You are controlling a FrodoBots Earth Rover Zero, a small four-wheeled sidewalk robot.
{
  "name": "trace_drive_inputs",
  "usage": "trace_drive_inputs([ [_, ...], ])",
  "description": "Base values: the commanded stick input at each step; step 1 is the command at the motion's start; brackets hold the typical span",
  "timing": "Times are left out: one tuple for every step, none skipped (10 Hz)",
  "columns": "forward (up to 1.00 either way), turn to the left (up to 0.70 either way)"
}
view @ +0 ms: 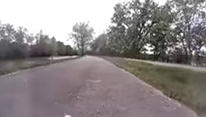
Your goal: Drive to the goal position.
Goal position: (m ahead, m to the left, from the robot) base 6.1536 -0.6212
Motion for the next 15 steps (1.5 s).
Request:
trace_drive_inputs([
  [1.00,0.00],
  [1.00,0.00],
  [1.00,0.00],
  [1.00,0.04],
  [1.00,0.20],
  [1.00,0.27],
  [1.00,0.13],
  [1.00,0.00],
  [1.00,0.00],
  [1.00,0.00],
  [1.00,0.00],
  [1.00,0.00],
  [1.00,0.00],
  [1.00,0.27],
  [1.00,0.22],
])
